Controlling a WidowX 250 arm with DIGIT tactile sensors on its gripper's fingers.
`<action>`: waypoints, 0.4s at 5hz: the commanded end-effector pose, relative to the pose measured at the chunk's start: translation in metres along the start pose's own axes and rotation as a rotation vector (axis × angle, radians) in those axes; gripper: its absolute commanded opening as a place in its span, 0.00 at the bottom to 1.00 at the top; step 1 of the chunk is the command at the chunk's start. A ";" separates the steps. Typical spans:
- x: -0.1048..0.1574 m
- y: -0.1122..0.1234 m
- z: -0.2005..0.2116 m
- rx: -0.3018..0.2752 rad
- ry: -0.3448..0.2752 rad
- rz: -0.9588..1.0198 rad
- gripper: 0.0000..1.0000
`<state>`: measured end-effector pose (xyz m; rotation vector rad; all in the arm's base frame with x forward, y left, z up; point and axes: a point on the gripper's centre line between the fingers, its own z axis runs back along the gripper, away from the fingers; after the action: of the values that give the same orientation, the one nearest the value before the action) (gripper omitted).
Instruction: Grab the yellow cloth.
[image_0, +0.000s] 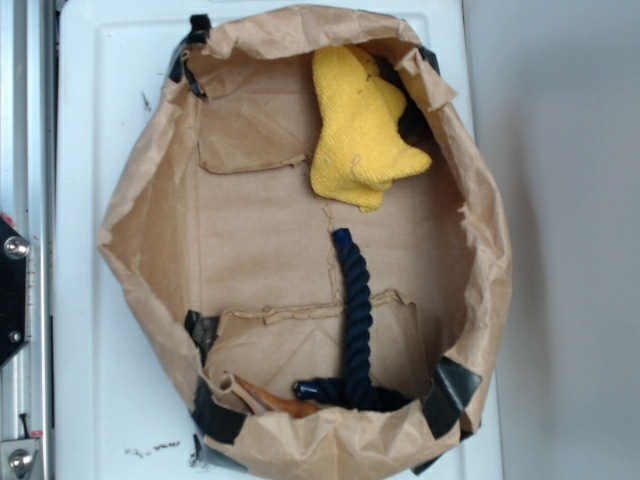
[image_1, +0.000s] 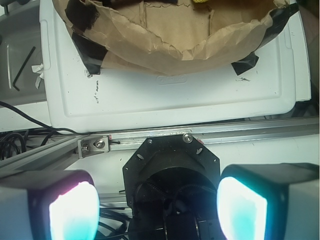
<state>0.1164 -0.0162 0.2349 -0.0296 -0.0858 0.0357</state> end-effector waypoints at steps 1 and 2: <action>0.000 0.000 0.000 0.000 0.000 0.000 1.00; 0.050 0.009 -0.007 0.021 -0.096 0.069 1.00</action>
<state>0.1642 -0.0076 0.2206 -0.0115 -0.1376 0.0935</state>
